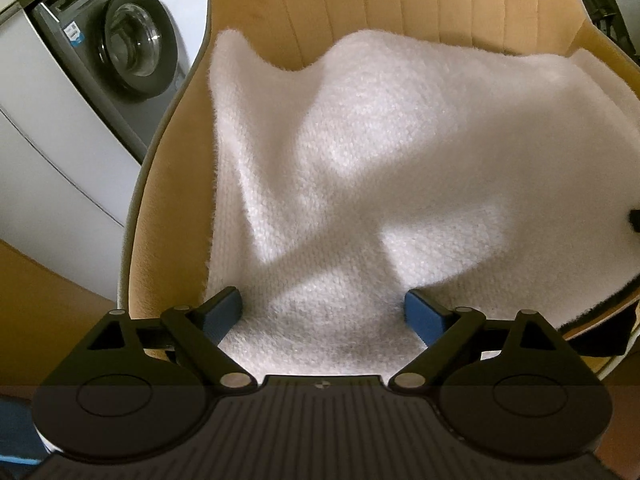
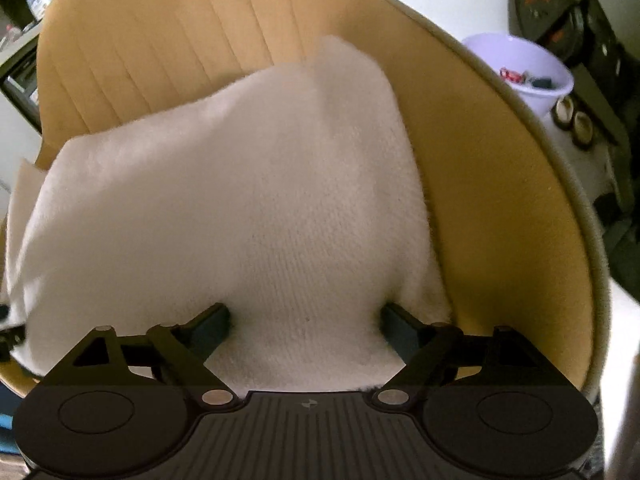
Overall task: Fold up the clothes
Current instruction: 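Press and smooth the sweater on the chair stack with both grippers, then raise both grippers away from the chair toward the clothes pile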
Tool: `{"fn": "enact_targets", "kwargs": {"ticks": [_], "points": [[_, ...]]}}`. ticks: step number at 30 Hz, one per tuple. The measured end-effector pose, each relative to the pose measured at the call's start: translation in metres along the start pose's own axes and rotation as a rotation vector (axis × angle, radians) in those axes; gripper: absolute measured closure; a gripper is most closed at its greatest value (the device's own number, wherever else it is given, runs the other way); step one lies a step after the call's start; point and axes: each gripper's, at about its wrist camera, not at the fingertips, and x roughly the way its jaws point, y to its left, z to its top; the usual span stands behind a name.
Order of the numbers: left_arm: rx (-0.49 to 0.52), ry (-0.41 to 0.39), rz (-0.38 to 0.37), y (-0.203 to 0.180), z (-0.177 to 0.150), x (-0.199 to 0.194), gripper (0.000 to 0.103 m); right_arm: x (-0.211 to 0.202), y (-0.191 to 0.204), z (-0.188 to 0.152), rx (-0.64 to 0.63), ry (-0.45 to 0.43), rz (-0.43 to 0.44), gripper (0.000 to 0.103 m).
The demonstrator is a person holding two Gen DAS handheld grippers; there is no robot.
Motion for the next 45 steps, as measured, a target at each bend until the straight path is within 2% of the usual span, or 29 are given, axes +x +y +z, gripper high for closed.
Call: {"fn": "enact_targets", "kwargs": {"ticks": [5, 10, 12, 15, 17, 20, 23, 24, 29, 33, 37, 43, 45], "points": [[-0.056, 0.018, 0.044, -0.003, 0.005, -0.016, 0.011, -0.026, -0.003, -0.001, 0.062, 0.007, 0.036, 0.023], [-0.159, -0.002, 0.053, -0.007, 0.003, -0.064, 0.011, -0.098, -0.022, -0.019, 0.100, -0.082, 0.016, 0.013], [-0.176, -0.034, 0.064, -0.015, 0.000, -0.090, 0.011, -0.132, -0.026, -0.027, 0.101, -0.104, -0.009, 0.005], [-0.186, -0.100, 0.095, -0.031, -0.007, -0.136, 0.011, -0.184, -0.026, -0.038, 0.064, -0.118, -0.022, 0.001], [-0.193, -0.152, 0.107, -0.041, -0.012, -0.169, 0.010, -0.220, -0.023, -0.044, 0.005, -0.140, -0.004, 0.001], [-0.198, -0.224, 0.108, -0.054, -0.017, -0.216, 0.005, -0.270, -0.018, -0.049, -0.019, -0.191, 0.007, 0.001], [-0.199, -0.249, 0.108, -0.065, -0.025, -0.254, 0.003, -0.304, -0.015, -0.055, -0.022, -0.234, -0.017, 0.001], [-0.203, -0.245, 0.102, -0.066, -0.028, -0.264, 0.003, -0.315, -0.014, -0.056, -0.023, -0.248, -0.026, 0.001], [-0.235, -0.193, 0.041, -0.069, -0.044, -0.298, 0.002, -0.356, -0.008, -0.074, 0.025, -0.207, -0.035, 0.001], [-0.244, -0.125, -0.049, -0.066, -0.060, -0.304, 0.002, -0.390, 0.001, -0.099, 0.044, -0.261, -0.062, 0.001], [-0.200, -0.110, -0.114, -0.061, -0.076, -0.312, 0.002, -0.420, 0.008, -0.132, 0.104, -0.309, -0.129, 0.001], [-0.108, -0.148, -0.120, -0.048, -0.123, -0.330, 0.002, -0.443, 0.022, -0.195, 0.243, -0.330, -0.223, 0.001], [-0.094, -0.131, -0.127, -0.046, -0.136, -0.330, 0.002, -0.449, 0.025, -0.218, 0.289, -0.327, -0.256, 0.001]]}}
